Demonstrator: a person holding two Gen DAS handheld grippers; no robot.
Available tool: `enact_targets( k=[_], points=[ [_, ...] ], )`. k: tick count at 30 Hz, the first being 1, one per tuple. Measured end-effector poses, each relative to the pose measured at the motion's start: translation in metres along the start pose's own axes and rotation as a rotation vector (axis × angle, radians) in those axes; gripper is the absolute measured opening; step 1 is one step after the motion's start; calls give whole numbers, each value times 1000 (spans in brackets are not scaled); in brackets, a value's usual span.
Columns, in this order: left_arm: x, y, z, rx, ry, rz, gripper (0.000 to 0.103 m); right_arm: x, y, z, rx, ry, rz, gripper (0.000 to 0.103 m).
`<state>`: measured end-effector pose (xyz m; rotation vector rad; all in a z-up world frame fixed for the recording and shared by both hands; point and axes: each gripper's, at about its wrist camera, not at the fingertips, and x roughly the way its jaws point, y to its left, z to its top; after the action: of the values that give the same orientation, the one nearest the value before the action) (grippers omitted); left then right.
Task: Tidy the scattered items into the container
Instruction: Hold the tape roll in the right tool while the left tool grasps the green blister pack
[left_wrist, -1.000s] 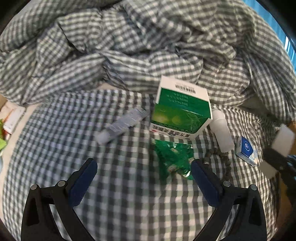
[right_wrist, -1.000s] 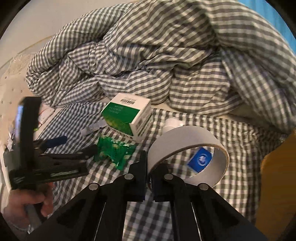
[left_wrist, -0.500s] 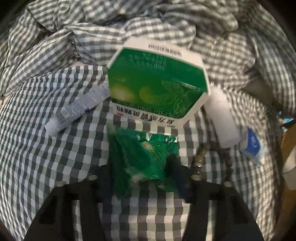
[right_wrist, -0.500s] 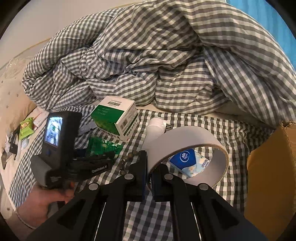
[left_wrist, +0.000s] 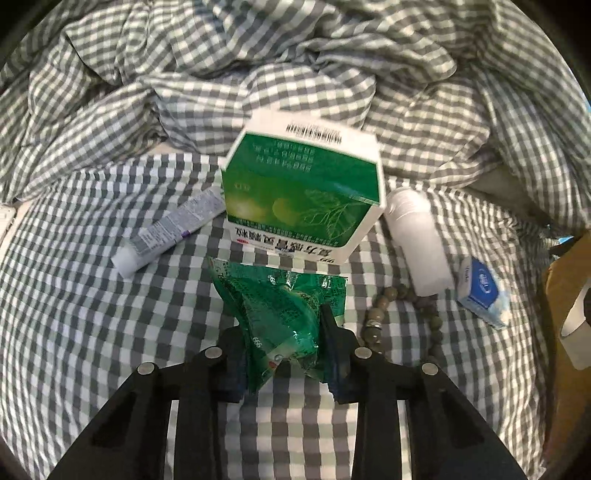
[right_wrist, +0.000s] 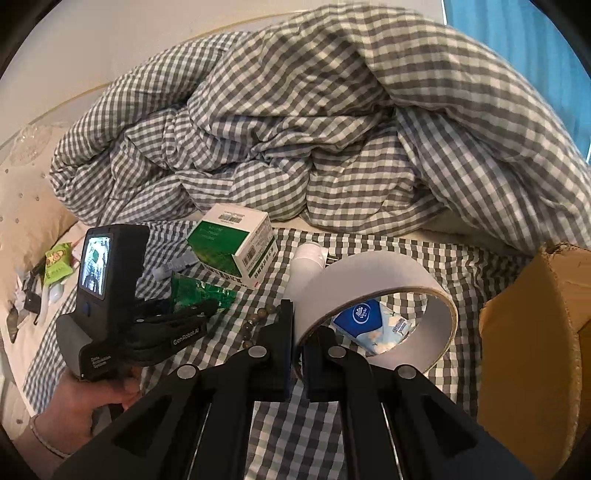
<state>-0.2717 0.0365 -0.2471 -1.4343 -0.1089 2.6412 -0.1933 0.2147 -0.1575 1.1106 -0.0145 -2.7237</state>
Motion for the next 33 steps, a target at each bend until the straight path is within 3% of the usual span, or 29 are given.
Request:
enact_targets(
  k=[6,19,25,33],
  points=[
    [-35,-5,5,14,-53,8,31,-30,-2,2,9,-37,-6,4],
    [-157,-43,7,48,-213,-7,31,-127,-32,3,49,-159,-57,4],
    [-206,-77,1,80,-285,-30,31,-173,-61,-3,83,-203,-110,4],
    [-237,-137,-7,146,-331,-63,31,-215,-105,-18,133,-210,-208,5]
  ],
)
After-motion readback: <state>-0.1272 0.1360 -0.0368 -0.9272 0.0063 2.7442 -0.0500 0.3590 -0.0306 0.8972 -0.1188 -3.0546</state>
